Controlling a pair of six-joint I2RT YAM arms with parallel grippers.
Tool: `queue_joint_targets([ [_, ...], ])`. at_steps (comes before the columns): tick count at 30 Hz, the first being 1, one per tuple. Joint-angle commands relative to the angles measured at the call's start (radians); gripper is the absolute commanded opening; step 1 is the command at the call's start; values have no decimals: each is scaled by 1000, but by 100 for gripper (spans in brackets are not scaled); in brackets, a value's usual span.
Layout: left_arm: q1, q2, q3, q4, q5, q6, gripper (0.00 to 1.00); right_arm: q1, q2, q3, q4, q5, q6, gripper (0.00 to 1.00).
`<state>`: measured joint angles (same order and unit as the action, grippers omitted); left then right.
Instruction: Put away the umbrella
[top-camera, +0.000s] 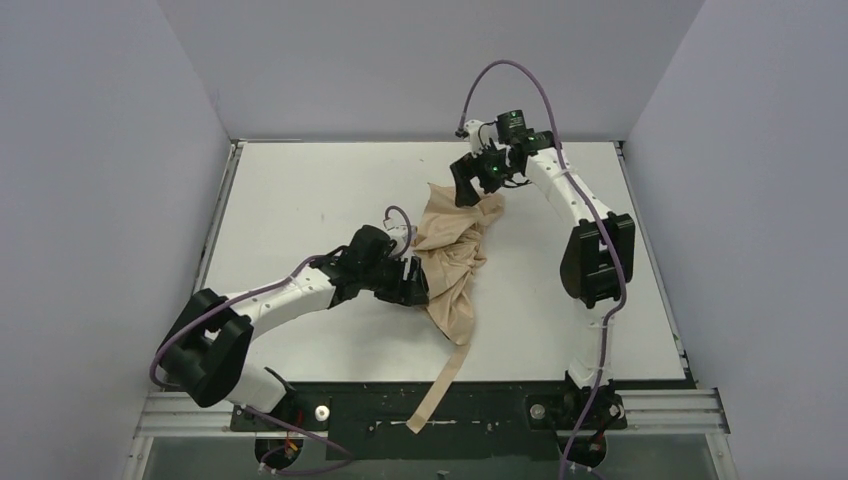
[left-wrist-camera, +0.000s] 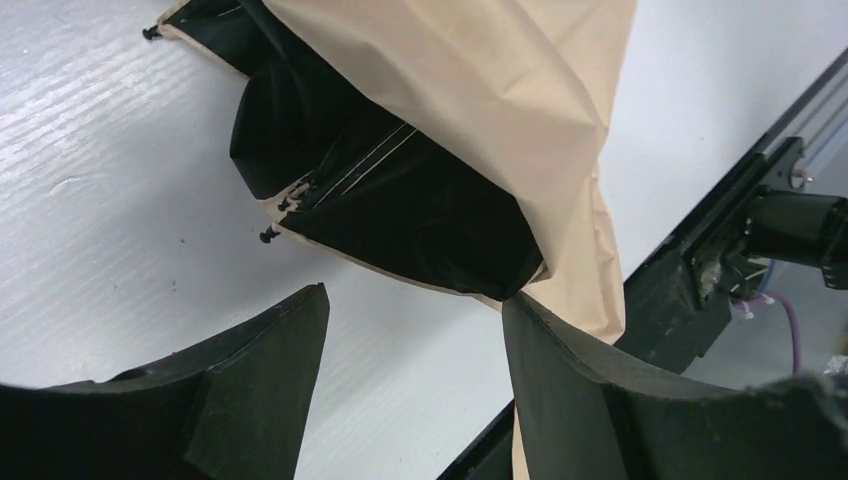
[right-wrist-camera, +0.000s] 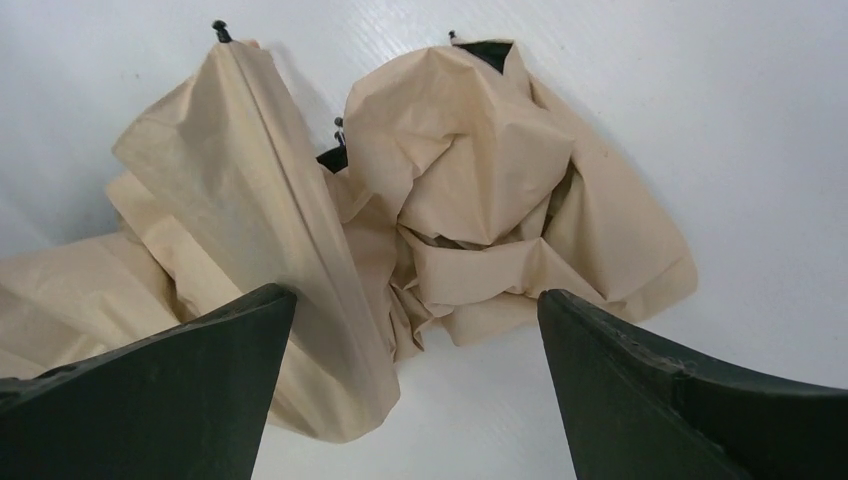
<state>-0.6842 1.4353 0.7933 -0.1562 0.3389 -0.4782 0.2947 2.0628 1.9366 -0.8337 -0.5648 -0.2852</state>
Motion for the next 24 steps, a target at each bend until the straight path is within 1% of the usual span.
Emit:
queue_joint_targets([
  [1, -5, 48, 67, 15, -63, -13, 61, 31, 46, 79, -135, -45, -152, 100],
  [5, -4, 70, 74, 6, -90, -24, 60, 63, 78, 45, -187, -35, -219, 100],
  [9, -1, 83, 76, -15, -101, -28, 60, 83, 86, -42, -164, -15, -224, 100],
  [15, 6, 52, 67, -47, -144, -30, 60, 88, 79, -167, -122, -3, -211, 100],
  [21, 28, 7, 102, -122, -204, -30, 67, 116, 88, -283, -63, 55, -194, 100],
  [24, 54, -38, 125, -170, -224, -17, 70, 116, 95, -315, -35, 83, -187, 94],
])
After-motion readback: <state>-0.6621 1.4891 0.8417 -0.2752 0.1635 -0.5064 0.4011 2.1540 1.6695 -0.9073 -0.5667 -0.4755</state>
